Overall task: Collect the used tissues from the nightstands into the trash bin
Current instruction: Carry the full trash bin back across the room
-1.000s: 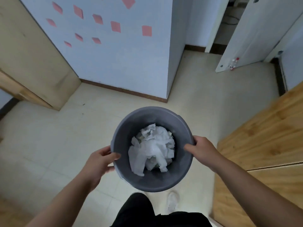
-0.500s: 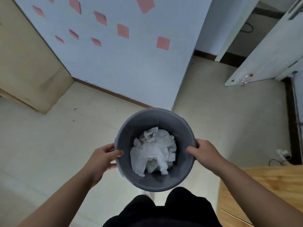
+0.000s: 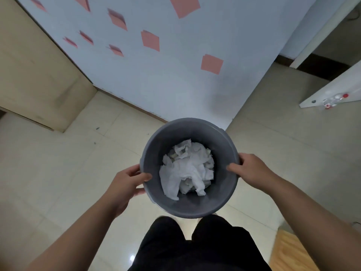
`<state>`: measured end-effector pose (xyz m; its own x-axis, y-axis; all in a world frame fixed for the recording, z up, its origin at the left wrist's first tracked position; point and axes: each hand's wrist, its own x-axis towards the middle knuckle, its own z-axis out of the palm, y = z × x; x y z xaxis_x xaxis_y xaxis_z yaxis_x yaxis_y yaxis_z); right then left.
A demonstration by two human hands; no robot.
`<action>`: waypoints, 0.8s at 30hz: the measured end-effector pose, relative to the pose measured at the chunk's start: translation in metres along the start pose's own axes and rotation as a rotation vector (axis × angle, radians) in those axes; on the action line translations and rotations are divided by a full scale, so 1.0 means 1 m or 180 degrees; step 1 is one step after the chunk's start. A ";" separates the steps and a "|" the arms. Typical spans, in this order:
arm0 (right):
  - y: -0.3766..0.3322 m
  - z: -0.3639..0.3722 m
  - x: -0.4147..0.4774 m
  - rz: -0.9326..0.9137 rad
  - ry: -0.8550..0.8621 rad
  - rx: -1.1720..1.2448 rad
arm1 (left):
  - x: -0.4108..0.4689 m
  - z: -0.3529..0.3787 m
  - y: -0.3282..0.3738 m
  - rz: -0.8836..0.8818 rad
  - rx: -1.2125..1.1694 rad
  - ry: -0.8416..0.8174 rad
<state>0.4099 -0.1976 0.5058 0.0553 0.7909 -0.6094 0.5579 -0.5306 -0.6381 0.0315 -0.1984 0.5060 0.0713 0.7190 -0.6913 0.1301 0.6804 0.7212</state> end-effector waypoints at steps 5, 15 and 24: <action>-0.022 -0.029 0.068 0.0013 -0.0136 -0.0210 | 0.052 0.010 0.017 0.0006 -0.0229 0.0111; 0.067 0.075 0.257 0.0329 -0.0134 -0.0235 | 0.254 -0.008 -0.079 -0.0230 -0.0010 0.0228; 0.194 0.201 0.444 0.0428 -0.0235 0.0223 | 0.461 -0.018 -0.223 -0.0340 0.0147 0.0313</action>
<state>0.3762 -0.0111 0.0166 0.0631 0.6883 -0.7227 0.4904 -0.6521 -0.5782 0.0178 -0.0165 0.0272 -0.0422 0.6547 -0.7547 0.1774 0.7483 0.6392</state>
